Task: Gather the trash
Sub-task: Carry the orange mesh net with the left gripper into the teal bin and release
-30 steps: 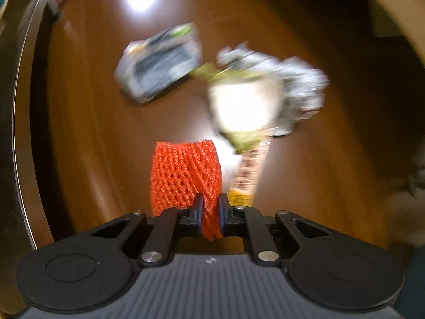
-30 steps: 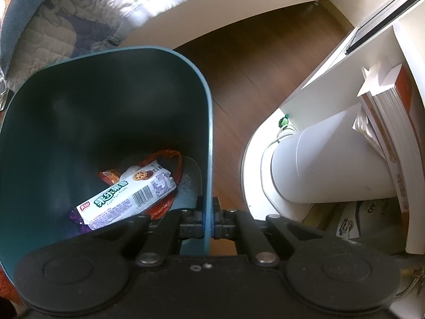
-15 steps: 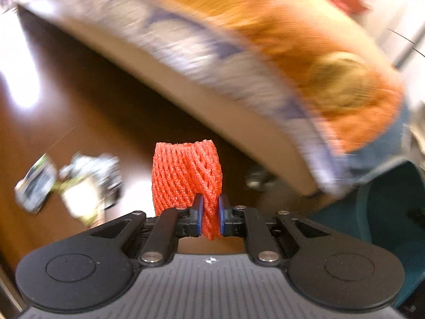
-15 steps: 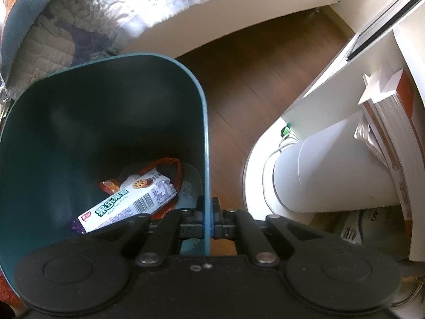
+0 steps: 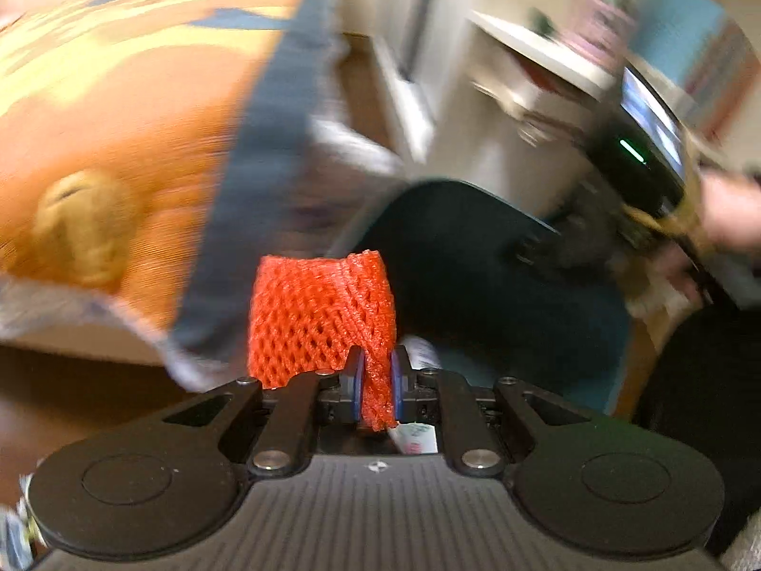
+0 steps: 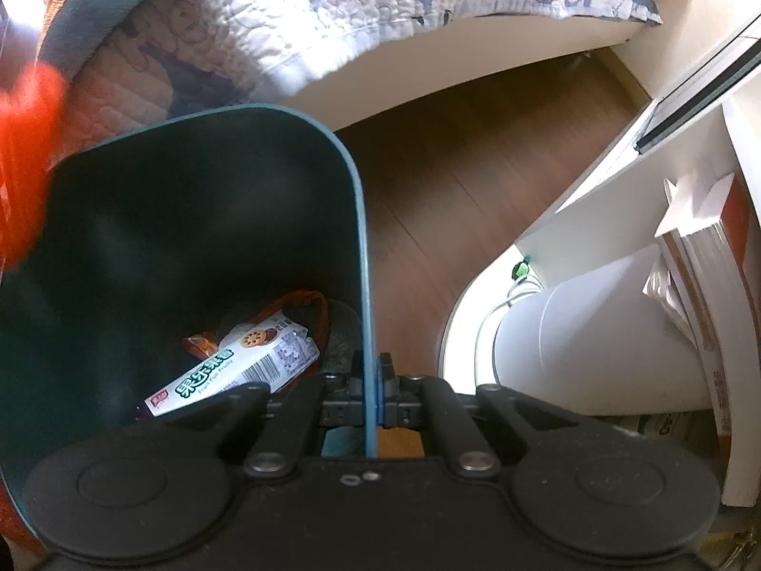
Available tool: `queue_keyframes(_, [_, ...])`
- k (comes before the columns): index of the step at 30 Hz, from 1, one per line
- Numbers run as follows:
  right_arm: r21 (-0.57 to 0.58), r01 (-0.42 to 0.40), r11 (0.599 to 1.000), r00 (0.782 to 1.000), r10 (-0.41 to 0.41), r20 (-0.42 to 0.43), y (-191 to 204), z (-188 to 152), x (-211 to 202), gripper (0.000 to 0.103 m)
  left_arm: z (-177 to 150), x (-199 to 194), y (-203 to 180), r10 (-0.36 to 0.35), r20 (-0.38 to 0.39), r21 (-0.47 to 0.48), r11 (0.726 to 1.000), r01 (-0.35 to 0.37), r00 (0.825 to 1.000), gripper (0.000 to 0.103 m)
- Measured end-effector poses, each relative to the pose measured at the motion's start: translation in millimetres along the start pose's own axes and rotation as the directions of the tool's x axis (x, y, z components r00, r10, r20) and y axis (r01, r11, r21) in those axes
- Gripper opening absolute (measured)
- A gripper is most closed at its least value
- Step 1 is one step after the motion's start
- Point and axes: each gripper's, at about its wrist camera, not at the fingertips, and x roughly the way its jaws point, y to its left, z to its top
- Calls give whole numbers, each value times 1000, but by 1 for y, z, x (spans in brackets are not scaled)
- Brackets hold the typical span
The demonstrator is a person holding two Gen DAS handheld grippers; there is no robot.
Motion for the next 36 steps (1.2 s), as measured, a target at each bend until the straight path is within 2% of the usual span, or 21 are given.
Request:
queue_keyframes(4, [-10,-4,1000,1000,4,10,0,0,-1,3,-5,30,-34,-25,-57,104,994,31,998,11])
queue_keyframes(7, [-18,-6,1000,1000,7,15,1,1,-1,3,-8,48,-48,-10,-81,153,988,23,997,11])
queue_keyframes(13, [-30,-13,999,1000,13,20,0,-3,-1,3,-5,89,-55,8,-139,172,985,17,990,11])
queue_keyframes(15, [-30,-12,999,1000,12,22,1,-3,-3,3,-5,101,-58,48,-148,190,982,-19,988,11])
queue_keyframes(23, [-22,-16,1000,1000,16,24,-1,-3,-3,3,-6,144,-51,81,-231,146,988,-47,970,11])
queue_keyframes(31, [-29,-24,999,999,25,27,-2,-2,-2,3,-1,166,-65,100,-242,160,985,-62,965,12])
queue_keyframes(34, [-25,-24,999,999,24,26,-2,-3,-2,3,-7,163,-64,93,-245,165,985,-54,965,23])
queue_keyframes(36, [-23,-25,999,999,26,22,-2,-4,-1,3,-9,162,-64,84,-238,163,986,-46,968,35])
